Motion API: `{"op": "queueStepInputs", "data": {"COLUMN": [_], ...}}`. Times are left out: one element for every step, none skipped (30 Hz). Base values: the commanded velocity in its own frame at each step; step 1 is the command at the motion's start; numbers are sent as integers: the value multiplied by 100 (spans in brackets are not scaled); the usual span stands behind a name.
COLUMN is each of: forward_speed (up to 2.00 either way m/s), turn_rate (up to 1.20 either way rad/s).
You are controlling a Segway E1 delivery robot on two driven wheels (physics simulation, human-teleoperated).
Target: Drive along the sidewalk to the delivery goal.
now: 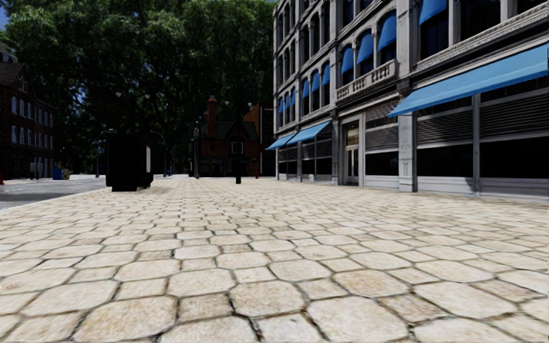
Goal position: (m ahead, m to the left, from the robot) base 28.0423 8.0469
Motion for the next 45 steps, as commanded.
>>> {"op": "queueStepInputs", "data": {"forward_speed": [200, 200, 200, 200, 200, 200, 200, 200, 200, 200, 200, 200, 200, 200, 200, 200, 200, 200, 200, 200, 200, 200, 200, 200, 200, 200, 200, 200, 200, 200, 200, 200, 200, 200, 200, 200, 200, 200, 200, 200, 200, 200, 200, 200, 200], "turn_rate": [64, 64, 64, 64, 64, 64, 64, 64, 64, 64, 64, 64, 60, 60, 56, 54, 53, 53, 0, 0, 0, 0, 0, 0, 0, 0, 0, 0, 0, 0, 0, 0, 0, 0, 0, 0, 0, 0, 0, 0, 0, 0, 0, 0, 0]}}
